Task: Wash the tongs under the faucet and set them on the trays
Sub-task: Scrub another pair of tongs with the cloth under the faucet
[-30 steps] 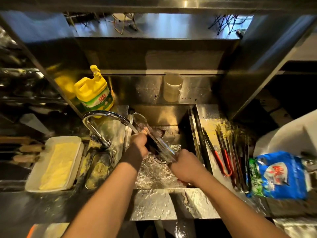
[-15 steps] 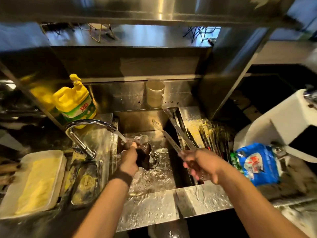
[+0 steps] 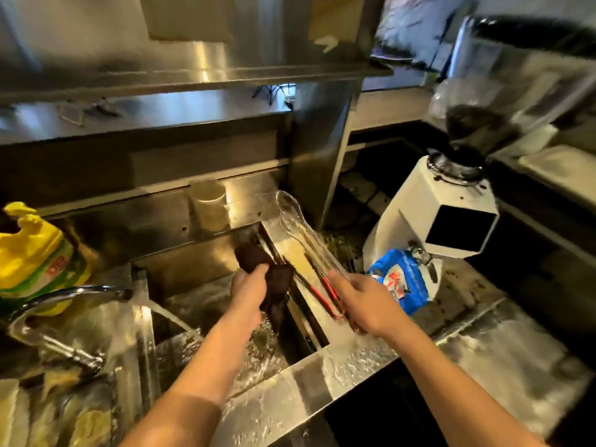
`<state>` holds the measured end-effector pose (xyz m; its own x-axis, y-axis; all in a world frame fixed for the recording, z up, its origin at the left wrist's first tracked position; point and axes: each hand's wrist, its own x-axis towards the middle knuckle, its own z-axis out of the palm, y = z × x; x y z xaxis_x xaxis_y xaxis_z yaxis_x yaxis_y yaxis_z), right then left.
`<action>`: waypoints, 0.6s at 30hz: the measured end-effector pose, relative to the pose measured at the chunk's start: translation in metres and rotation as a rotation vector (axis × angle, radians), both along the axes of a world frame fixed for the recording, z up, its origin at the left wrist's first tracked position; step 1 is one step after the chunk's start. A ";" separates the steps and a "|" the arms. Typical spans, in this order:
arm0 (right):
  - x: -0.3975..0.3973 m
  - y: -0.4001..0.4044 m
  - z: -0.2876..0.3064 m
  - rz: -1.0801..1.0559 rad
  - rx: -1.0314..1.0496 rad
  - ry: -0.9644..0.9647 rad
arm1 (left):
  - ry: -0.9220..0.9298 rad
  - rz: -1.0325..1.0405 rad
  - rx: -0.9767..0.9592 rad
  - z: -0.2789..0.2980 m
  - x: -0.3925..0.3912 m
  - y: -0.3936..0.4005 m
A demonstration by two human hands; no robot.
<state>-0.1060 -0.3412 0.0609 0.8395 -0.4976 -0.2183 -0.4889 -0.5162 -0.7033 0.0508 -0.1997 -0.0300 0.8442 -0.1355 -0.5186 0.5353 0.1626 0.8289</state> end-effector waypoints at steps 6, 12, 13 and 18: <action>-0.069 -0.061 0.024 -0.130 -0.181 -0.087 | -0.108 -0.260 0.001 0.042 -0.049 -0.091; -0.145 -0.115 0.043 -0.267 -0.145 -0.136 | -0.203 -0.487 0.019 0.068 -0.128 -0.158; -0.160 -0.124 0.045 -0.305 -0.126 -0.161 | -0.202 -0.531 0.010 0.072 -0.143 -0.169; -0.224 -0.160 0.059 -0.460 -0.114 -0.236 | -0.206 -0.771 -0.002 0.090 -0.208 -0.219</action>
